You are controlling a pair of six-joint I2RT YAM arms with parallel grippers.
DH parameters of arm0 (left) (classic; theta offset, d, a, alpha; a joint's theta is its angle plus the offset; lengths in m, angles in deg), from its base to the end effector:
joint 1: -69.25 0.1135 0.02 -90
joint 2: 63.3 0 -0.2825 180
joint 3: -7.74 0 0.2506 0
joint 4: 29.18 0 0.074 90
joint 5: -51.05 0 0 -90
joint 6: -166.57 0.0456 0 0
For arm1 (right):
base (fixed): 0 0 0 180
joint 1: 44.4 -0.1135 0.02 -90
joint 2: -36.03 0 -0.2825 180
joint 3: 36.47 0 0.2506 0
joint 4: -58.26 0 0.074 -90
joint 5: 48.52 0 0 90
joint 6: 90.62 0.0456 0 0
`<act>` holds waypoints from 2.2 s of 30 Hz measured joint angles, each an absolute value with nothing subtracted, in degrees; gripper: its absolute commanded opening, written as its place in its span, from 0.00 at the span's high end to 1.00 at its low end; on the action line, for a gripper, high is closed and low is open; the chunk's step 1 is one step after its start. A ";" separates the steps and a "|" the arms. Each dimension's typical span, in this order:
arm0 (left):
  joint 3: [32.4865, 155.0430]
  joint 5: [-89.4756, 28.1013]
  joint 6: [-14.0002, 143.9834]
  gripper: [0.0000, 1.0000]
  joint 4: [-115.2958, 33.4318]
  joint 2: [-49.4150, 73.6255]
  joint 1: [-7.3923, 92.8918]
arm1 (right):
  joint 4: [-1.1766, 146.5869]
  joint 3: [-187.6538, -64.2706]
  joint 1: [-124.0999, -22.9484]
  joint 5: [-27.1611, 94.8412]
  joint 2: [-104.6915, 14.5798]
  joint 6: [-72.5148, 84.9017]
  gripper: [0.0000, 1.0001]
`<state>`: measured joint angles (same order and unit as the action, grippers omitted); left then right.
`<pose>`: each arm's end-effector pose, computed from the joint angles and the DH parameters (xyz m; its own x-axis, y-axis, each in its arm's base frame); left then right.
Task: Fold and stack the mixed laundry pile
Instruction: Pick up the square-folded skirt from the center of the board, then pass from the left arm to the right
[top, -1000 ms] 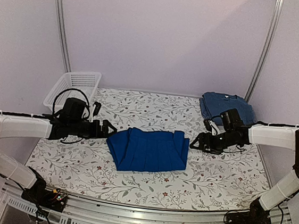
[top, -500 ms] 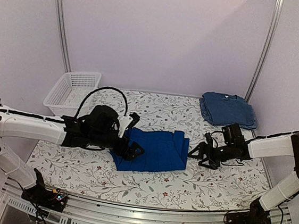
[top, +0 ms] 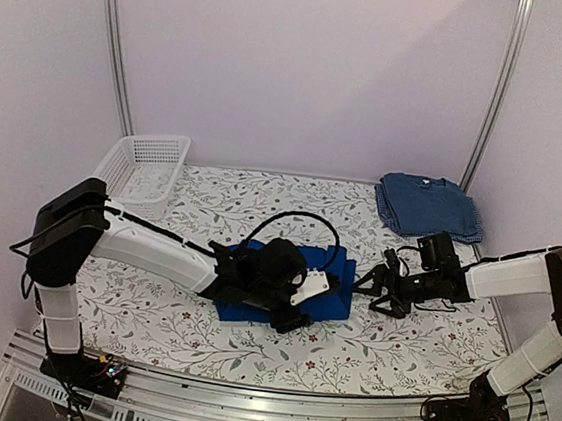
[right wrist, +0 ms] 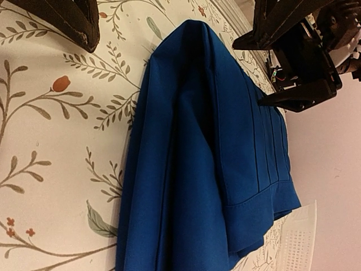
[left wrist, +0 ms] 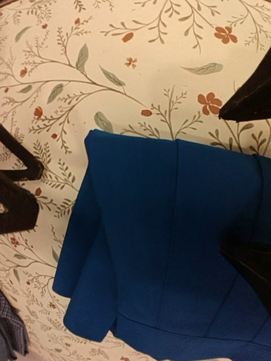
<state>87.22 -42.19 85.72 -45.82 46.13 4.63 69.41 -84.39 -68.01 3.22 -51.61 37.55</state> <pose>0.1795 -0.3723 0.1680 -0.1666 0.7216 -0.6719 0.9236 0.3528 0.1498 0.2365 0.1342 0.1504 -0.9744 0.1037 -0.1993 -0.0895 0.6346 0.7676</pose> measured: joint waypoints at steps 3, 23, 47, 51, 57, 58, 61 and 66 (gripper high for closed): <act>89.36 -41.91 88.34 0.32 -46.02 49.60 3.89 | 69.06 -84.35 -68.01 2.87 -52.24 37.84 0.06; 87.85 -39.40 93.26 0.97 -39.48 51.02 4.89 | 52.27 -82.82 -70.81 -6.79 -60.79 48.04 0.01; 83.05 -36.80 93.91 0.82 -34.30 47.39 5.59 | 40.58 -93.90 -77.43 -9.83 -76.86 64.00 0.44; 82.15 -36.73 94.00 0.82 -33.21 46.80 5.59 | 39.90 -95.91 -78.26 -9.48 -79.06 64.89 0.38; 80.47 -35.86 93.96 0.86 -31.42 45.78 5.68 | 37.87 -100.46 -81.35 -9.65 -82.39 65.62 0.42; 80.25 -35.48 94.05 0.86 -31.07 45.78 5.70 | 37.41 -100.94 -81.70 -9.68 -83.00 65.55 0.49; 79.81 -34.52 94.20 0.84 -30.15 45.78 5.70 | 35.99 -101.77 -82.35 -9.85 -85.03 66.23 0.71; 78.17 -34.70 93.50 0.44 -29.65 43.96 5.74 | 34.44 -101.90 -82.44 -9.76 -86.21 66.03 1.00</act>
